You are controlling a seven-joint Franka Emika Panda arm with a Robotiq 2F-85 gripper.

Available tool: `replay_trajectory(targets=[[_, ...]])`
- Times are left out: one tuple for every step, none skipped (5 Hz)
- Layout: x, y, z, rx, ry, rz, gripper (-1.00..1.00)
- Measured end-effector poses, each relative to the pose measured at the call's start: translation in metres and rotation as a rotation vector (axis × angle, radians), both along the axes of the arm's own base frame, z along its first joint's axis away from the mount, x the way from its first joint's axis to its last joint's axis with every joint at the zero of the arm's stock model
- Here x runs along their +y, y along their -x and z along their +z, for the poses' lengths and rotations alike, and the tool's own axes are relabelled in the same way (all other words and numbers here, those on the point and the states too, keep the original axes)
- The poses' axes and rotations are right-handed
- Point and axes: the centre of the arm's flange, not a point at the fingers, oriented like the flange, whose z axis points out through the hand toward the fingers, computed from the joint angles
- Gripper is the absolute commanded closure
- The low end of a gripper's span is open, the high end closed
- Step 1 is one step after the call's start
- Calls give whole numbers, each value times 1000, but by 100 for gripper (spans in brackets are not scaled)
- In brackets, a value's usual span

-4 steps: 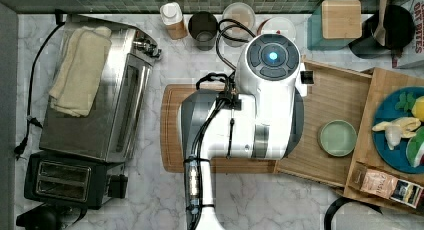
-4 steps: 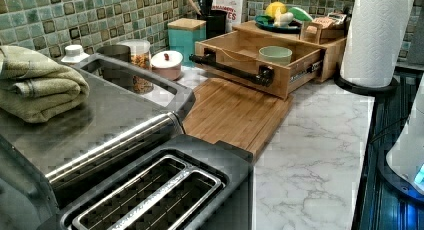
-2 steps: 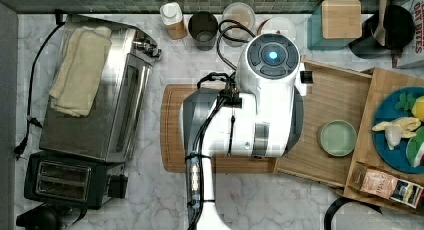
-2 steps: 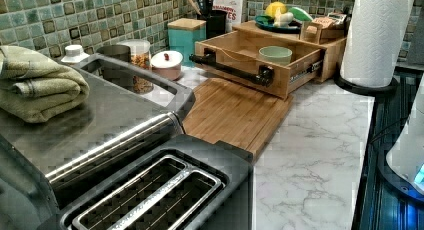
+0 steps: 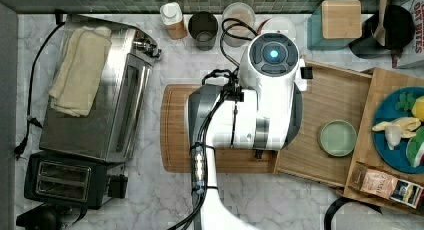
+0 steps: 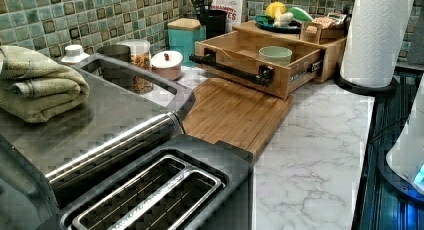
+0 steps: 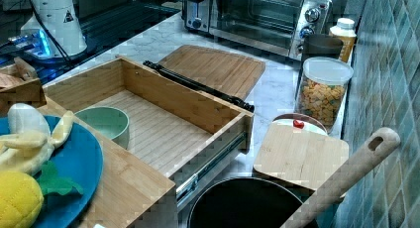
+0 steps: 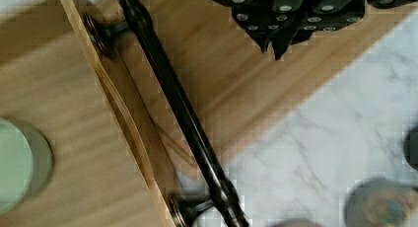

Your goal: Close the drawer.

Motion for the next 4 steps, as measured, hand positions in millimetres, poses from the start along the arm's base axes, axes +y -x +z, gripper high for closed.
replay_trajectory(targets=[[4, -6, -8, -69, 4, 96, 100], [8, -6, -26, -38, 0, 163, 100], [7, -11, -55, 14, 26, 185, 100], [8, -15, -95, 85, 71, 224, 100]])
